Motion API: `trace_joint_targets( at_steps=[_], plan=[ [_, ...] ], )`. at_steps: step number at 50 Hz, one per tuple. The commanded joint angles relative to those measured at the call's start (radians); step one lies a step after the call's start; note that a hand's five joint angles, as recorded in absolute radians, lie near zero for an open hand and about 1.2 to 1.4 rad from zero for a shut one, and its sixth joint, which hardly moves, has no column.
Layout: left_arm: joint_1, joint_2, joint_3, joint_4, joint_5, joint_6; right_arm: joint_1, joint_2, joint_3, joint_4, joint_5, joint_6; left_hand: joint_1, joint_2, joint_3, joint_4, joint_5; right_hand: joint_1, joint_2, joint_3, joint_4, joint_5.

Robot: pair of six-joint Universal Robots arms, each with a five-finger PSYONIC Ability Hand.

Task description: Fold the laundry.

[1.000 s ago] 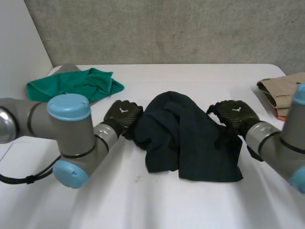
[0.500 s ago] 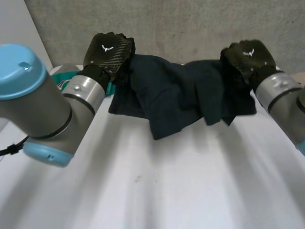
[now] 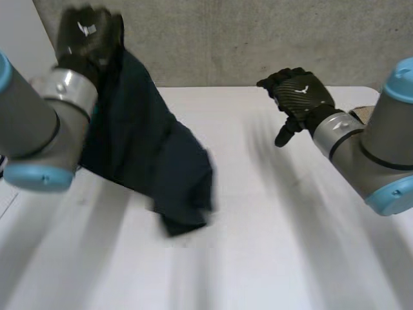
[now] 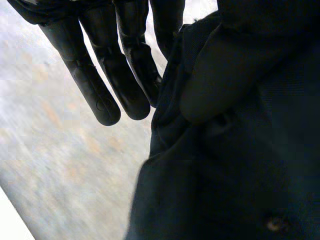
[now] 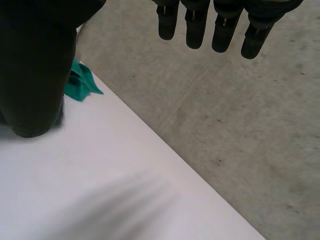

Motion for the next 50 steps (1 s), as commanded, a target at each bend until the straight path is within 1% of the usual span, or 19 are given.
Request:
trace_joint_targets(
  at_steps=[1,6,8,10,14,17,18,21,22,26,29,30,33,34,37,41,43,47,50],
  plan=[
    [-0.019,-0.084,0.203,0.057,0.014,-0.012,-0.061,-0.075,0.089,0.000,0.000,0.003,0.257,0.201,0.203,0.195,0.253,-0.048,-0.035,-0.034,-0.036,-0.046],
    [-0.099,-0.180,0.234,0.072,0.106,-0.018,-0.085,-0.103,0.160,-0.002,-0.002,-0.005,0.257,0.201,0.203,0.195,0.253,-0.048,-0.035,-0.034,-0.036,-0.046],
    [-0.134,-0.231,0.223,0.061,0.165,-0.018,-0.098,-0.109,0.180,-0.002,-0.002,-0.003,0.257,0.201,0.203,0.195,0.253,-0.048,-0.035,-0.034,-0.036,-0.046],
    [-0.163,-0.263,0.208,0.060,0.200,-0.018,-0.116,-0.112,0.207,-0.003,-0.008,-0.003,0.257,0.201,0.203,0.195,0.253,-0.048,-0.035,-0.034,-0.036,-0.046],
    [-0.267,-0.343,0.133,0.052,0.304,-0.017,-0.154,-0.112,0.243,-0.005,-0.022,-0.008,0.257,0.201,0.203,0.195,0.253,-0.048,-0.035,-0.034,-0.036,-0.046],
    [-0.297,-0.364,0.102,0.052,0.355,-0.017,-0.182,-0.112,0.256,-0.003,-0.025,-0.012,0.257,0.201,0.203,0.195,0.253,-0.048,-0.035,-0.034,-0.036,-0.046],
    [-0.310,-0.369,0.088,0.051,0.379,-0.015,-0.187,-0.112,0.260,-0.003,-0.025,-0.012,0.153,0.097,0.099,0.091,0.148,-0.048,-0.035,-0.034,-0.036,-0.046],
    [-0.320,-0.358,0.068,0.045,0.392,-0.006,-0.199,-0.112,0.270,-0.005,-0.031,-0.015,-0.275,-0.332,-0.329,-0.337,-0.280,-0.048,-0.035,-0.034,-0.036,-0.046],
    [-0.329,-0.354,0.055,0.038,0.389,0.000,-0.202,-0.112,0.272,-0.005,-0.031,-0.017,-0.585,-0.641,-0.639,-0.647,-0.589,-0.048,-0.035,-0.034,-0.036,-0.046],
    [-0.329,-0.302,0.036,0.008,0.375,0.017,-0.210,-0.112,0.273,-0.005,-0.062,-0.049,-0.837,-0.893,-0.891,-0.899,-0.842,-0.048,-0.035,-0.034,-0.036,-0.046],
    [-0.315,-0.251,0.016,-0.029,0.335,0.023,-0.210,-0.112,0.272,-0.005,-0.112,-0.121,-0.855,-0.912,-0.909,-0.917,-0.860,-0.048,-0.035,-0.034,-0.036,-0.046],
    [-0.303,-0.211,-0.004,-0.055,0.291,0.023,-0.208,-0.112,0.270,-0.003,-0.126,-0.141,-0.858,-0.914,-0.912,-0.920,-0.863,-0.048,-0.035,-0.034,-0.036,-0.046],
    [-0.284,-0.139,-0.042,-0.090,0.214,0.020,-0.207,-0.114,0.260,-0.002,-0.167,-0.225,-0.858,-0.914,-0.912,-0.920,-0.863,-0.048,-0.035,-0.034,-0.036,-0.046],
    [-0.278,-0.093,-0.072,-0.109,0.158,0.016,-0.205,-0.114,0.258,-0.002,-0.177,-0.244,-0.858,-0.914,-0.912,-0.920,-0.863,-0.048,-0.035,-0.034,-0.036,-0.046],
    [-0.281,-0.012,-0.151,-0.133,0.050,0.013,-0.196,-0.115,0.255,0.002,-0.210,-0.307,-0.858,-0.914,-0.912,-0.920,-0.863,-0.048,-0.035,-0.034,-0.036,-0.046],
    [-0.287,0.063,-0.272,-0.138,-0.028,0.013,-0.191,-0.101,0.237,0.021,-0.238,-0.385,-0.849,-0.906,-0.903,-0.911,-0.854,-0.048,-0.035,-0.034,-0.036,-0.046],
    [-0.290,0.080,-0.323,-0.135,-0.038,0.013,-0.191,-0.094,0.227,0.032,-0.246,-0.422,-0.844,-0.900,-0.898,-0.905,-0.848,-0.048,-0.035,-0.034,-0.036,-0.046],
    [-0.300,0.080,-0.419,-0.127,-0.035,0.011,-0.174,0.004,0.169,0.046,-0.253,-0.546,-0.838,-0.894,-0.892,-0.900,-0.842,-0.048,-0.035,-0.034,-0.036,-0.046],
    [-0.347,0.065,-0.450,-0.118,-0.033,0.010,-0.156,0.087,0.094,0.061,-0.255,-0.653,-0.835,-0.891,-0.889,-0.897,-0.839,-0.026,-0.013,-0.012,-0.014,-0.024]
  ],
)
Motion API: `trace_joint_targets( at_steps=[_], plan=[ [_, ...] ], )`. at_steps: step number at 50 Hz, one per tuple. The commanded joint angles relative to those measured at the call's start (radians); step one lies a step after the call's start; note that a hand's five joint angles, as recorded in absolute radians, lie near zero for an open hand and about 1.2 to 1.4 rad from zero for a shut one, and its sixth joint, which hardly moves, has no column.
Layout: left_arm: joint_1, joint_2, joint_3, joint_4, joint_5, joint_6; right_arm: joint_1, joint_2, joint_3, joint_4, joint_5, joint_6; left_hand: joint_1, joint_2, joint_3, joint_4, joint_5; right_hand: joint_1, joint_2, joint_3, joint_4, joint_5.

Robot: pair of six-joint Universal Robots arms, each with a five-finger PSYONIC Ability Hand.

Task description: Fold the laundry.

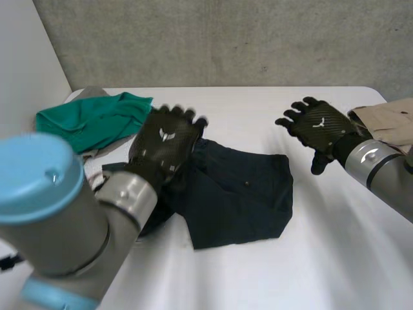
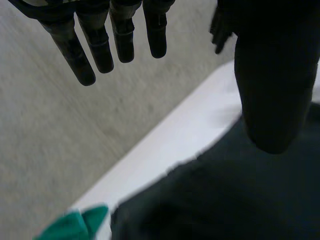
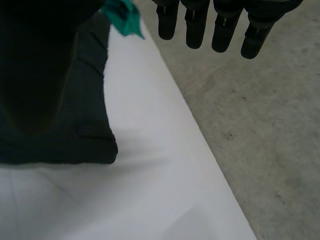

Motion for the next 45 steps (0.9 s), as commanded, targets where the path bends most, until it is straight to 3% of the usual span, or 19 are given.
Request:
trace_joint_targets(
  at_steps=[1,7,18,24,28,29,30,36,39,45],
  plan=[
    [-0.073,-0.023,-0.121,0.023,0.002,-0.002,0.031,0.165,-0.134,0.034,-0.006,-0.221,0.001,0.004,0.005,0.013,0.024,-0.003,0.011,0.011,0.010,-0.001],
    [-0.142,-0.133,-0.109,0.108,0.002,0.001,0.034,0.291,-0.241,0.034,-0.017,-0.338,0.004,0.007,0.007,0.016,0.027,0.039,0.052,0.052,0.051,0.041],
    [-0.137,-0.276,-0.025,0.158,-0.004,0.016,0.033,0.451,-0.343,0.026,-0.097,-0.347,0.227,0.229,0.230,0.239,0.250,0.097,0.111,0.111,0.109,0.099],
    [-0.134,-0.351,0.024,0.158,-0.010,0.015,0.034,0.506,-0.372,0.025,-0.112,-0.346,0.490,0.493,0.494,0.503,0.514,0.203,0.216,0.217,0.215,0.205],
    [-0.130,-0.374,0.052,0.158,-0.012,0.016,0.033,0.531,-0.393,0.025,-0.132,-0.346,0.795,0.798,0.799,0.807,0.819,0.536,0.550,0.550,0.548,0.538],
    [-0.127,-0.376,0.055,0.158,-0.012,0.016,0.036,0.528,-0.396,0.025,-0.138,-0.340,0.927,0.930,0.931,0.939,0.951,1.044,1.057,1.057,1.056,1.045],
    [-0.124,-0.377,0.061,0.158,-0.012,0.016,0.037,0.525,-0.398,0.025,-0.143,-0.335,1.094,1.097,1.098,1.106,1.117,1.173,1.186,1.186,1.185,1.174],
    [-0.107,-0.367,0.092,0.157,-0.013,0.019,0.060,0.460,-0.370,0.020,-0.149,-0.269,1.095,1.098,1.099,1.108,1.119,1.174,1.187,1.188,1.186,1.176],
    [-0.104,-0.333,0.100,0.158,-0.019,0.027,0.056,0.353,-0.343,0.020,-0.143,-0.174,1.095,1.098,1.099,1.108,1.119,1.174,1.187,1.188,1.186,1.176],
    [-0.035,-0.123,0.101,0.157,-0.041,0.032,0.051,0.155,-0.297,0.035,-0.122,-0.026,1.095,1.098,1.099,1.108,1.119,1.174,1.187,1.188,1.186,1.176]
  ],
)
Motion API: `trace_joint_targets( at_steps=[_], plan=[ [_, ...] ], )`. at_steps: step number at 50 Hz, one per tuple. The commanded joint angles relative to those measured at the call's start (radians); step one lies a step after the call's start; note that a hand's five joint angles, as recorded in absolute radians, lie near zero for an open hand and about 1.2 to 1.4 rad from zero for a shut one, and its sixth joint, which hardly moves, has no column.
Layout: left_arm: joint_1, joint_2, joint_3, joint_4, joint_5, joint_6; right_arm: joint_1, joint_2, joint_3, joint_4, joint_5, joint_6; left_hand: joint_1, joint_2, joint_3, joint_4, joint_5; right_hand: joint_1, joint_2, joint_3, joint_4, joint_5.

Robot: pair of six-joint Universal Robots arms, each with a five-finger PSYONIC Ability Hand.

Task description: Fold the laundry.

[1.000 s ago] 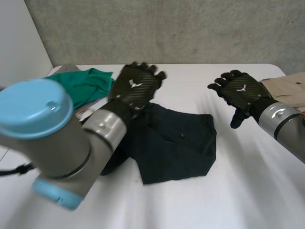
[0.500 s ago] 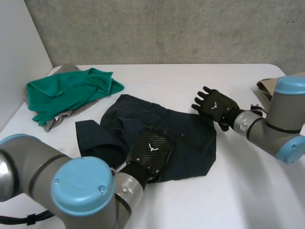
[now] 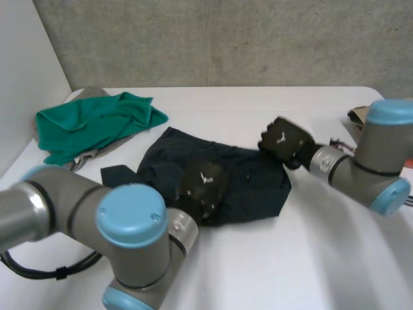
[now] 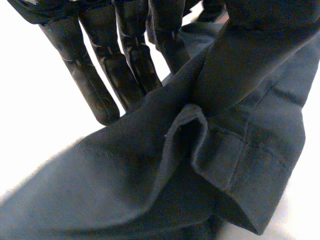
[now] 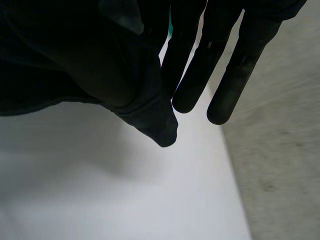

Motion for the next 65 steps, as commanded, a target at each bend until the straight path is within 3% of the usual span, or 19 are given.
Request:
trace_joint_targets(
  at_steps=[1,12,17,22,26,31,38,42,45,51,52,53,54,55,60,65],
  plan=[
    [0.087,0.263,0.009,-0.001,-0.017,0.008,-0.006,-0.238,0.052,0.018,0.029,0.189,0.255,0.203,0.222,0.199,0.245,0.313,0.232,0.214,0.202,0.222],
    [0.141,0.620,0.158,-0.082,-0.014,-0.001,-0.081,-0.697,-0.038,0.130,0.095,0.513,0.255,0.203,0.222,0.199,0.245,0.313,0.232,0.214,0.202,0.222],
    [0.141,0.699,0.249,-0.162,-0.017,-0.007,-0.117,-0.804,-0.109,0.171,0.086,0.659,0.255,0.203,0.222,0.199,0.245,0.313,0.232,0.214,0.202,0.222],
    [0.141,0.708,0.302,-0.205,-0.020,-0.015,-0.150,-0.823,-0.158,0.190,0.080,0.781,0.255,0.203,0.222,0.199,0.245,0.313,0.232,0.214,0.202,0.222],
    [0.147,0.691,0.321,-0.210,-0.023,-0.018,-0.147,-0.796,-0.181,0.211,0.101,0.812,0.255,0.203,0.222,0.199,0.245,0.313,0.232,0.214,0.202,0.222],
    [0.199,0.593,0.356,-0.207,-0.014,-0.029,-0.103,-0.613,-0.231,0.253,0.187,0.811,0.255,0.203,0.222,0.199,0.245,0.313,0.232,0.214,0.202,0.222],
    [0.254,0.339,0.453,-0.199,0.089,-0.101,-0.011,-0.388,-0.284,0.247,0.322,0.785,0.255,0.203,0.222,0.199,0.245,0.313,0.232,0.214,0.202,0.222],
    [0.313,0.161,0.500,-0.147,0.152,-0.139,0.023,-0.270,-0.301,0.235,0.351,0.769,0.255,0.203,0.222,0.199,0.245,0.313,0.232,0.214,0.202,0.222],
    [0.345,0.021,0.528,-0.081,0.165,-0.148,0.061,-0.154,-0.313,0.170,0.397,0.760,0.255,0.203,0.222,0.199,0.245,0.313,0.232,0.214,0.202,0.222],
    [0.403,-0.305,0.731,0.091,0.161,-0.150,0.110,0.082,-0.357,-0.156,0.596,0.699,0.255,0.203,0.222,0.199,0.245,0.312,0.230,0.212,0.201,0.220],
    [0.409,-0.328,0.762,0.100,0.159,-0.150,0.112,0.097,-0.359,-0.207,0.610,0.691,0.255,0.203,0.222,0.199,0.245,-0.058,-0.139,-0.157,-0.169,-0.149],
    [0.415,-0.348,0.788,0.106,0.155,-0.150,0.116,0.120,-0.353,-0.329,0.630,0.670,0.049,-0.003,0.016,-0.007,0.039,-0.908,-0.990,-1.007,-1.019,-1.000],
    [0.423,-0.368,0.840,0.108,0.150,-0.153,0.118,0.125,-0.351,-0.373,0.633,0.662,-0.698,-0.749,-0.730,-0.753,-0.707,-0.908,-0.990,-1.007,-1.019,-1.000],
    [0.426,-0.369,0.853,0.108,0.150,-0.156,0.118,0.125,-0.353,-0.409,0.636,0.653,-0.940,-0.992,-0.973,-0.996,-0.950,-0.908,-0.990,-1.007,-1.019,-1.000],
    [0.426,-0.314,0.836,0.116,0.149,-0.205,0.121,0.036,-0.319,-0.428,0.627,0.641,-0.967,-1.019,-1.000,-1.022,-0.977,-0.908,-0.990,-1.007,-1.019,-1.000],
    [0.432,-0.139,0.669,0.122,0.153,-0.225,0.123,-0.103,-0.224,-0.323,0.556,0.633,-0.967,-1.019,-1.000,-1.022,-0.977,-0.908,-0.990,-1.007,-1.019,-1.000]
  ],
)
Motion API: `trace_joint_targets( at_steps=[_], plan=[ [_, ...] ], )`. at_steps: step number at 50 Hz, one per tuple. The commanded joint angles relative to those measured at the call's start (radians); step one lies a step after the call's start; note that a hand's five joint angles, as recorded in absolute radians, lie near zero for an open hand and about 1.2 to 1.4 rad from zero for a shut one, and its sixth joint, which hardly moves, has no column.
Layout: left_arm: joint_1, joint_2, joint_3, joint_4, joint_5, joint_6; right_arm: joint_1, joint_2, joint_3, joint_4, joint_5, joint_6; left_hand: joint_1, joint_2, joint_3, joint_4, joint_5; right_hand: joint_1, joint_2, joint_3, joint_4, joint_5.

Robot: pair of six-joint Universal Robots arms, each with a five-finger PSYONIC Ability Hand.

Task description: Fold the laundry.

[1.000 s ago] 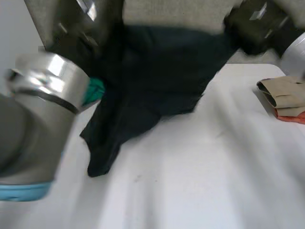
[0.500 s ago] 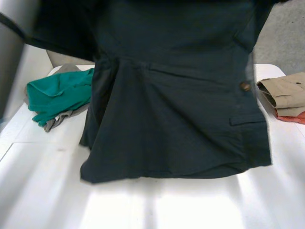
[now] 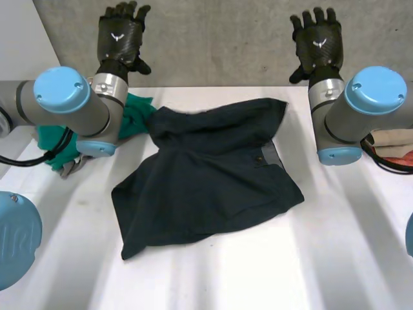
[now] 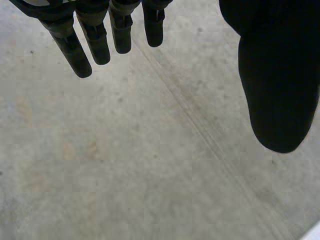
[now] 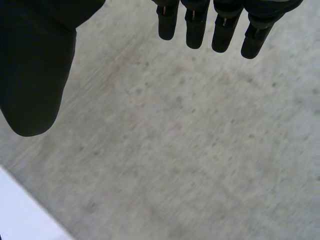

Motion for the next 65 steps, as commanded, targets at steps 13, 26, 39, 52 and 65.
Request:
trace_joint_targets(
  at_steps=[13,26,39,52,65],
  plan=[
    [-0.028,0.691,-0.827,-0.225,-0.005,-0.028,-0.014,-0.423,0.429,0.513,-0.241,-0.099,0.191,0.171,0.169,0.177,0.156,0.115,0.129,0.131,0.129,0.119],
    [-0.054,0.845,-1.254,-0.436,-0.001,-0.028,-0.075,-0.428,0.719,0.680,-0.399,-0.344,0.268,0.247,0.245,0.254,0.233,0.324,0.338,0.339,0.338,0.328],
    [-0.046,0.617,-1.248,-0.322,0.001,-0.028,-0.071,-0.269,0.797,0.301,-0.411,-0.367,0.356,0.335,0.333,0.342,0.321,0.429,0.443,0.444,0.443,0.432],
    [-0.091,0.694,-1.244,-0.298,-0.013,-0.026,-0.080,-0.279,0.819,0.243,-0.391,-0.372,1.207,1.187,1.184,1.193,1.172,1.171,1.185,1.187,1.185,1.175],
    [-0.097,1.023,-1.236,-0.384,-0.027,0.011,-0.155,-0.707,0.862,0.628,-0.385,-0.493,1.207,1.187,1.184,1.193,1.172,1.171,1.185,1.187,1.185,1.175]
  ],
)
